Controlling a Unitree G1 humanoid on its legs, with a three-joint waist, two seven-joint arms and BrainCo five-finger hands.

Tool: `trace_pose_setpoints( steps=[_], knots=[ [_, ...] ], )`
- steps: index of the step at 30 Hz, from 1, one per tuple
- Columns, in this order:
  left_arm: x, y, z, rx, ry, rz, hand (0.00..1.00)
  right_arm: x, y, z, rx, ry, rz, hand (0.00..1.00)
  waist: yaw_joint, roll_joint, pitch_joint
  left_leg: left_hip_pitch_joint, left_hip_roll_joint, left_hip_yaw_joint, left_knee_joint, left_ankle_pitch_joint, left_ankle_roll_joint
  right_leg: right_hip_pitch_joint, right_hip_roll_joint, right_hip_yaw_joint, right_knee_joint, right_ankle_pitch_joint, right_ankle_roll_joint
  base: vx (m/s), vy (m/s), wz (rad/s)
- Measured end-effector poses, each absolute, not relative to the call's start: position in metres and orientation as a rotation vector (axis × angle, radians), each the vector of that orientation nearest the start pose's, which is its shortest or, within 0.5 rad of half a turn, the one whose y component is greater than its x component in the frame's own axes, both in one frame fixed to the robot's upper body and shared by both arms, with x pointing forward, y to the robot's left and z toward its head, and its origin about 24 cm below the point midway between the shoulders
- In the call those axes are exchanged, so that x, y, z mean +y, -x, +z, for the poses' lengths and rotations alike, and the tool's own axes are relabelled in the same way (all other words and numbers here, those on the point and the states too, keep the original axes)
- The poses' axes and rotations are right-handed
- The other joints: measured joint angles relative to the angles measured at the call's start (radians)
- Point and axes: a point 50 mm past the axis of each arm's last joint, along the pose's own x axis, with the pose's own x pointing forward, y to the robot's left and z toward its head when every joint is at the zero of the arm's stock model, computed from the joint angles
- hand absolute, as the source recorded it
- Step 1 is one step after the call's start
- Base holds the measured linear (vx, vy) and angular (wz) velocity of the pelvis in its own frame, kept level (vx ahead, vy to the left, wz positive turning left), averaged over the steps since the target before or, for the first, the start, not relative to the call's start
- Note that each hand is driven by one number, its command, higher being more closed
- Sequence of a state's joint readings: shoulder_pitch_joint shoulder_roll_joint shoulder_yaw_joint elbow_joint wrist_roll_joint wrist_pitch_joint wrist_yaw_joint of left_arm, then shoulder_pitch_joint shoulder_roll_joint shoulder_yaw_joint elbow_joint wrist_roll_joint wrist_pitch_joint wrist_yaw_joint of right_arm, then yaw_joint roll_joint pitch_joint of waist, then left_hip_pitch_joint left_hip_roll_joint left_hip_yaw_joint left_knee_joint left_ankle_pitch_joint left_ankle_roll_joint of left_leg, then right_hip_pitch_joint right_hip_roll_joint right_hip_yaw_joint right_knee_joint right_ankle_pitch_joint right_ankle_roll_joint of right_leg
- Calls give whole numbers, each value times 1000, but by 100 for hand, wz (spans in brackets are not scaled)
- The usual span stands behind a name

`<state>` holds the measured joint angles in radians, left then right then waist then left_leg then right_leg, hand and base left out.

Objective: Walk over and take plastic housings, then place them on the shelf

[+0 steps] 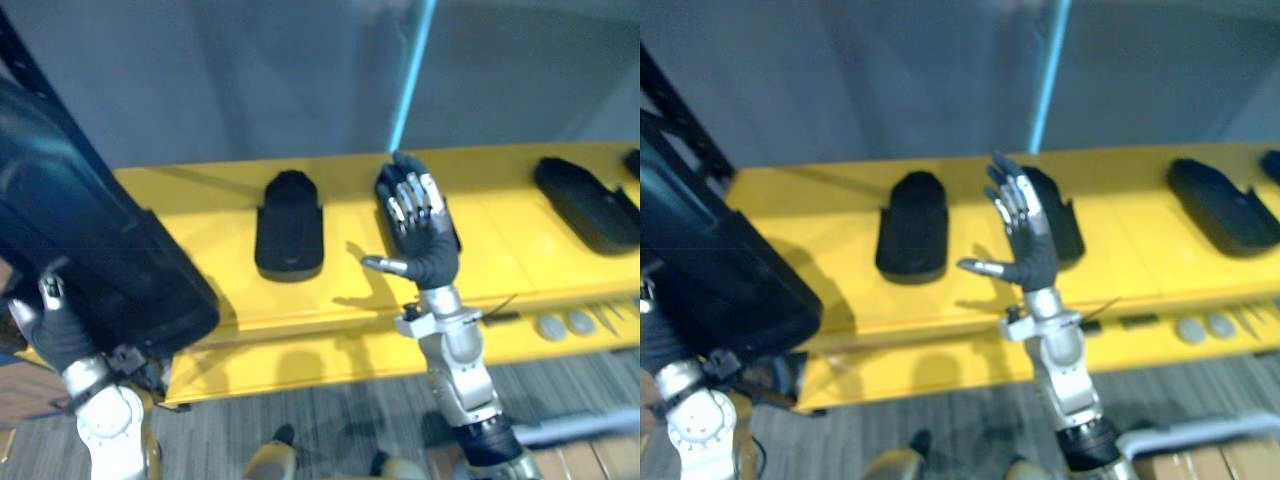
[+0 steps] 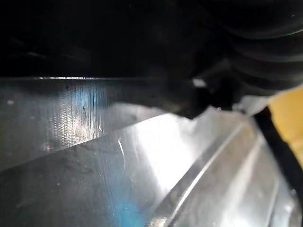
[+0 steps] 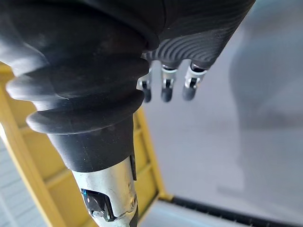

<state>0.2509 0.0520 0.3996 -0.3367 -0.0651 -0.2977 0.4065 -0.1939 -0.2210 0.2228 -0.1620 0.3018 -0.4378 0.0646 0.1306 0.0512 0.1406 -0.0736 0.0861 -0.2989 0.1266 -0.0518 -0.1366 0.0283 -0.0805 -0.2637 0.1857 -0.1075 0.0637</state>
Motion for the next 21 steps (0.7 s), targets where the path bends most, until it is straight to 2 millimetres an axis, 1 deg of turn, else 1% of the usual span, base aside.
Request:
trace_pose_setpoints(
  steps=[1,2,4,5,6,7,8,9,10,12,13,14,15,16,17,18,20,21],
  knots=[
    [272,-163,105,-446,-100,796,100,-131,-256,158,-712,-90,327,0,-8,9,-6,3,12,71,-19,20,2,21,5,-42,-9,0,0,231,-178,92],
    [270,-165,106,-453,-104,774,100,-147,-256,160,-715,-62,270,0,-9,10,-7,8,16,124,-38,47,5,36,3,-68,-13,0,0,203,-150,81],
    [269,-167,109,-461,-137,756,100,-168,-251,165,-739,-44,177,0,-9,10,-6,29,18,156,-72,61,14,56,0,-83,-22,0,0,153,-54,41],
    [269,-168,111,-465,-163,741,100,-183,-245,170,-765,-32,107,0,-9,7,-6,49,16,162,-92,64,14,72,-4,-86,-27,-1,0,141,13,11],
    [272,-168,113,-467,-202,724,100,-197,-237,173,-787,-24,44,0,-13,-2,-9,64,8,176,-97,63,15,82,-13,-85,-33,-1,0,97,38,-5],
    [274,-168,115,-470,-228,721,100,-203,-233,174,-795,-17,17,0,-17,-7,-13,70,4,181,-102,63,15,86,-18,-84,-38,-1,0,79,59,-13],
    [279,-168,118,-473,-269,715,100,-211,-227,176,-805,-5,-23,0,-32,-16,-17,76,-2,192,-110,63,19,91,-25,-82,-45,-2,1,57,67,-22],
    [289,-170,122,-471,-328,702,100,-224,-218,175,-805,14,-90,0,-47,-27,-24,91,-11,213,-128,68,26,92,-35,-67,-53,-3,2,44,67,-26],
    [294,-171,123,-464,-349,700,100,-229,-215,173,-798,17,-117,0,-54,-33,-28,96,-14,227,-135,70,29,90,-40,-60,-57,-4,4,12,63,-40],
    [315,-178,123,-409,-422,702,100,-247,-206,164,-745,13,-212,0,-84,-41,-34,124,-26,268,-162,73,44,88,-55,-32,-61,-12,17,-41,58,-44],
    [320,-180,121,-380,-444,701,100,-251,-203,161,-732,13,-232,0,-91,-37,-36,126,-26,284,-172,73,50,84,-58,-27,-58,-12,17,-74,46,-45],
    [332,-181,114,-310,-482,701,100,-259,-198,157,-705,17,-269,0,-104,-29,-46,129,-28,311,-185,74,58,67,-61,-6,-56,-11,21,-57,46,-40],
    [338,-182,111,-274,-497,702,100,-263,-195,155,-696,15,-285,0,-113,-25,-53,129,-28,323,-191,76,61,57,-62,6,-57,-8,26,-31,62,-53],
    [351,-184,104,-201,-523,707,100,-270,-190,152,-679,10,-316,0,-124,-17,-62,131,-28,351,-201,82,61,40,-64,28,-55,-2,31,6,71,-50],
    [364,-188,99,-137,-541,712,100,-276,-185,148,-655,14,-348,0,-142,-13,-62,143,-30,368,-206,87,60,35,-65,46,-56,6,33,12,49,-44],
    [370,-190,97,-108,-550,713,100,-279,-183,145,-636,15,-360,0,-148,-12,-63,144,-31,375,-206,87,60,32,-65,52,-56,8,34,3,40,-41],
    [395,-200,98,-13,-577,716,100,-287,-177,133,-571,26,-403,0,-163,-14,-64,144,-34,410,-206,86,60,11,-63,88,-58,20,36,-14,36,-39],
    [402,-202,100,8,-584,717,100,-289,-176,130,-557,25,-415,0,-168,-15,-63,143,-34,416,-206,87,60,6,-60,95,-58,22,37,-14,15,-30]
  ],
)
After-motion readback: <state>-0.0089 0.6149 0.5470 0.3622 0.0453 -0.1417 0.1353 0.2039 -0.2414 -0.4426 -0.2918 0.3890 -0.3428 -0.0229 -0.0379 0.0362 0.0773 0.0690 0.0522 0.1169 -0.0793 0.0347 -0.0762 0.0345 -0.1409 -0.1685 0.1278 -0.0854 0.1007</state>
